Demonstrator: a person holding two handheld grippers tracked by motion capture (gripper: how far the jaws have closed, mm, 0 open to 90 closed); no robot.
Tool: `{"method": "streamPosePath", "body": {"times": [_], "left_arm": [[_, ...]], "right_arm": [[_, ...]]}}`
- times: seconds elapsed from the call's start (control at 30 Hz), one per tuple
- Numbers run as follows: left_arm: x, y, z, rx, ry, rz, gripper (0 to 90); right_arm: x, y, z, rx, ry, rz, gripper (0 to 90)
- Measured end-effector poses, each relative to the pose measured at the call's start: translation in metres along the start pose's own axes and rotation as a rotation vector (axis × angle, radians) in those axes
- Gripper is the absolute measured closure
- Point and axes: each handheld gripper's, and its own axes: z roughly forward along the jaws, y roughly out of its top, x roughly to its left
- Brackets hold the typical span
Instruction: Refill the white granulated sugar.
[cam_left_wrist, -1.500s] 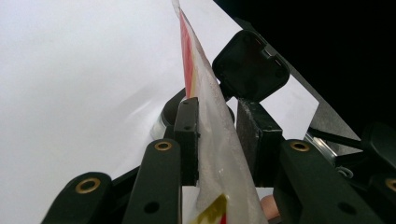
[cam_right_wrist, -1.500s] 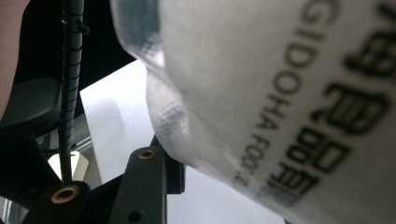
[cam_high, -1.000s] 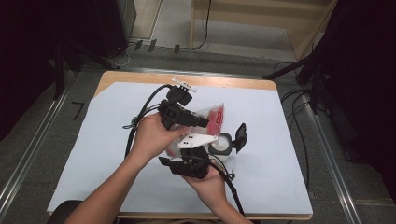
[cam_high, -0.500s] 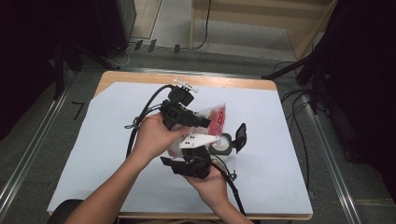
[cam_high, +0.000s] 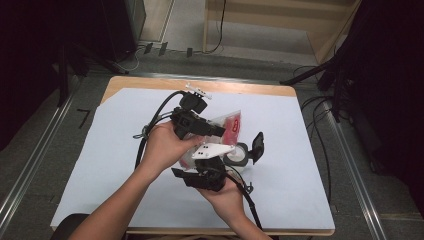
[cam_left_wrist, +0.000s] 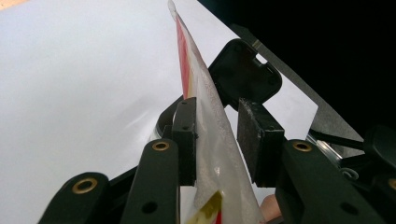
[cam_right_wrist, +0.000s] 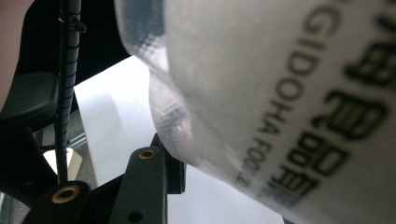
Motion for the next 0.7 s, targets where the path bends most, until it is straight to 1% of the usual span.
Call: {"method": "streamPosePath", "body": {"times": [0.07, 0.2, 0.23, 0.27, 0.3, 0.4, 0.43, 0.53, 0.63, 0.7], "left_arm": [[-0.0002, 0.0007, -0.0014, 0.005, 0.004, 0.004, 69.6], [0.0032, 0.0001, -0.0009, 0.005, -0.012, -0.009, 68.8], [0.0028, -0.0003, -0.0006, 0.003, -0.01, -0.012, 67.9], [0.0025, -0.0002, -0.0004, 0.008, -0.005, -0.005, 67.4], [0.0017, -0.0001, -0.0002, 0.01, -0.006, -0.007, 67.2], [0.0022, -0.0001, -0.0002, 0.013, -0.006, -0.013, 67.1], [0.0027, -0.0001, -0.0004, 0.02, -0.008, -0.014, 67.1], [0.0036, -0.0001, 0.0, 0.02, -0.021, -0.027, 67.0], [0.0033, -0.0001, 0.0001, 0.03, -0.016, -0.032, 68.1], [0.0035, -0.0002, 0.0001, 0.033, -0.016, -0.035, 69.9]], "right_arm": [[0.0003, 0.0004, -0.0004, -0.002, 0.001, -0.001, 63.5], [0.0008, 0.0007, -0.0003, 0.0, 0.004, -0.006, 63.5], [0.0004, 0.0005, 0.0002, 0.0, 0.005, -0.004, 63.6], [-0.0007, 0.0003, 0.0005, -0.001, 0.011, 0.0, 63.6], [-0.0022, 0.0001, 0.0006, -0.003, 0.016, 0.012, 63.6], [-0.0018, 0.0, 0.0002, -0.007, 0.022, 0.018, 63.6], [-0.0015, 0.0001, 0.0002, -0.008, 0.024, 0.02, 63.6], [-0.0015, 0.0005, -0.0006, -0.008, 0.034, 0.034, 63.7], [-0.0002, 0.001, -0.0015, -0.01, 0.036, 0.042, 63.6], [0.0007, 0.0011, -0.0013, -0.007, 0.034, 0.038, 63.5]]}}
